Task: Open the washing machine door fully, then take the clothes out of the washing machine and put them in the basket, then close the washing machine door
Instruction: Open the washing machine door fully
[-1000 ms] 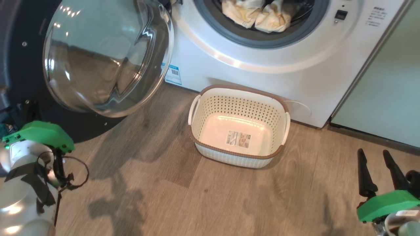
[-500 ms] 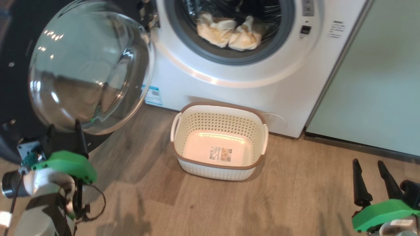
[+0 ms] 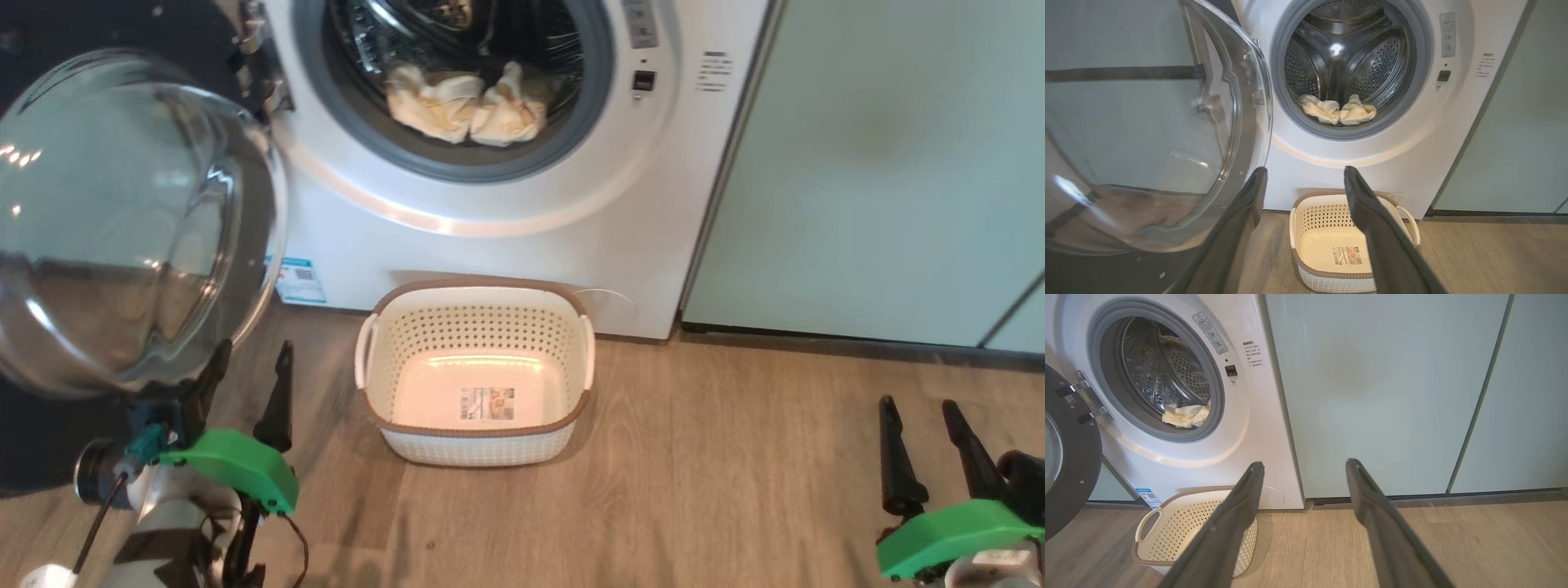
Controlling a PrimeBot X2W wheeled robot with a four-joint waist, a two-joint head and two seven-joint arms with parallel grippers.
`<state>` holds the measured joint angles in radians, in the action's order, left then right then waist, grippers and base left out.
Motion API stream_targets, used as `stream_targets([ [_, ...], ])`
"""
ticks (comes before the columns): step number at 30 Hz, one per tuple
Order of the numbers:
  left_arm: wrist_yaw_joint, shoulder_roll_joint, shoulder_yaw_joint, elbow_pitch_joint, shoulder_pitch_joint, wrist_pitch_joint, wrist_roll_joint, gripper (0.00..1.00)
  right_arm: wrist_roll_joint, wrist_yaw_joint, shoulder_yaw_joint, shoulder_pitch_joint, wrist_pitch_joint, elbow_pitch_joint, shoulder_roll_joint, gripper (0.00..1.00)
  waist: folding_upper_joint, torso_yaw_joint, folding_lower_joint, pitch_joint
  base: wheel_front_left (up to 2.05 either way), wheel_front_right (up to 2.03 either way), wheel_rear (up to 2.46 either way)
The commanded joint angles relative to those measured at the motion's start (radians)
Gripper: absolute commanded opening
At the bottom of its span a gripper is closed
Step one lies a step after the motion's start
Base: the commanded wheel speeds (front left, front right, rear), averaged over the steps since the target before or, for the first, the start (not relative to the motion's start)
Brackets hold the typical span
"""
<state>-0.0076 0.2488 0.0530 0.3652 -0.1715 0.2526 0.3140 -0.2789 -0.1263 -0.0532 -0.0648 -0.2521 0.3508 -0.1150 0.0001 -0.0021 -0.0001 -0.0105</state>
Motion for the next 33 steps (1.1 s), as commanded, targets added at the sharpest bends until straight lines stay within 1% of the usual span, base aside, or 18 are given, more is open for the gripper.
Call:
stream_targets([
  [1, -0.007, 0.032, -0.034, -0.027, -0.032, 0.009, 0.002, 1.00, 0.010, -0.004, -0.019, -0.020, -0.010, -0.041, -0.004, 1.00, -0.0001, -0.028, 0.0001, -0.006, 0.00, 0.00, 0.00],
  [5, -0.027, 0.026, -0.044, -0.016, -0.035, 0.009, 0.022, 1.00, 0.024, -0.004, -0.024, -0.017, -0.010, -0.051, -0.009, 1.00, -0.0001, -0.062, 0.0001, -0.009, 0.00, 0.00, 0.00],
  [12, -0.038, 0.012, -0.069, 0.011, -0.042, 0.009, 0.033, 1.00, 0.060, -0.004, -0.026, -0.015, -0.010, -0.075, -0.022, 1.00, -0.0001, -0.103, 0.0001, -0.014, 0.00, 0.00, 0.00],
  [19, -0.052, -0.004, -0.083, 0.046, -0.049, 0.009, 0.029, 1.00, 0.092, -0.004, -0.028, -0.007, -0.010, -0.091, -0.027, 1.00, -0.0001, -0.118, 0.0001, -0.019, 0.00, 0.00, 0.00],
  [26, -0.070, -0.018, -0.096, 0.090, -0.060, 0.009, 0.014, 1.00, 0.123, -0.004, -0.041, 0.004, -0.010, -0.103, -0.031, 1.00, -0.0001, -0.118, 0.0001, -0.027, 0.00, 0.00, 0.00],
  [33, -0.083, -0.027, -0.114, 0.106, -0.075, 0.009, -0.003, 1.00, 0.128, -0.004, -0.039, 0.012, -0.010, -0.107, -0.025, 1.00, -0.0001, -0.120, 0.0001, -0.031, 0.00, 0.00, 0.00],
])
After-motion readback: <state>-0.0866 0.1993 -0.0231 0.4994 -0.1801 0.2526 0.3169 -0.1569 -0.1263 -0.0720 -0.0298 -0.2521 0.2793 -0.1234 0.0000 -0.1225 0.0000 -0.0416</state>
